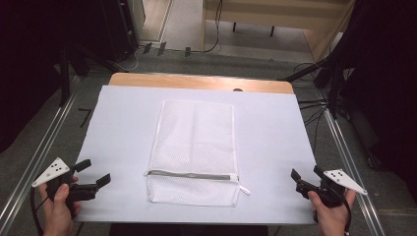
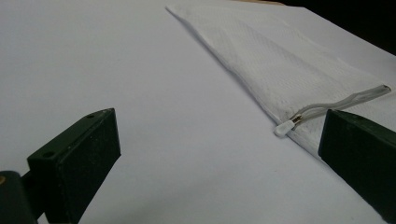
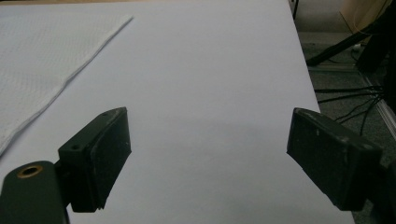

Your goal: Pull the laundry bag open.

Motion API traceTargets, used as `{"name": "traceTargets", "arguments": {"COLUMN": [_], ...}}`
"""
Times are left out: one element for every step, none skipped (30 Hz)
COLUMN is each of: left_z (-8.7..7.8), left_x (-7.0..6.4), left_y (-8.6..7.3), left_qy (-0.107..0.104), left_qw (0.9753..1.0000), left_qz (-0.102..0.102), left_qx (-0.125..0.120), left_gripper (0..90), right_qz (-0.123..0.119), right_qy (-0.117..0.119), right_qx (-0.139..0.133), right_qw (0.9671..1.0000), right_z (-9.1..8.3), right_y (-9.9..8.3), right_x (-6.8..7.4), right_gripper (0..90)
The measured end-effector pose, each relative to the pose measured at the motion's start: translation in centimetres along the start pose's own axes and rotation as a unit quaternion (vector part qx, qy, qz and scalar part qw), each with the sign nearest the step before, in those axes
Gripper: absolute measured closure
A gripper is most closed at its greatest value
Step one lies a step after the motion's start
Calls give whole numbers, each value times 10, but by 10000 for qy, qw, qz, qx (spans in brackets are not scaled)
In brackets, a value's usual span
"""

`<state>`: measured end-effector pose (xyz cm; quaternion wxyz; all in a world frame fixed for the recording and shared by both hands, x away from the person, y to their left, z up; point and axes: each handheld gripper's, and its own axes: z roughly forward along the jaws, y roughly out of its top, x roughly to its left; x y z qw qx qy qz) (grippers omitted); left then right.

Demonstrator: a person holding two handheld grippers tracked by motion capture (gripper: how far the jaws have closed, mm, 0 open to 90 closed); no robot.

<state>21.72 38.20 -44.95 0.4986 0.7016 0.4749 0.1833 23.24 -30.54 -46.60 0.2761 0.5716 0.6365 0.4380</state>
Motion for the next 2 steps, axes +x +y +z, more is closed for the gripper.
{"name": "traceTargets", "arguments": {"left_z": [1,2], "left_x": [-1,-1], "left_y": [0,0], "left_qy": [-10,-20], "left_qw": [10000,10000], "left_qz": [14,43], "left_qx": [28,41], "left_gripper": [0,0], "right_qz": [-28,-41], "right_qy": [-24,-26], "right_qx": [15,20], "right_qw": [10000,10000], "right_z": [0,1], "right_y": [0,0], "right_x": [0,0], "right_gripper": [138,138]}}
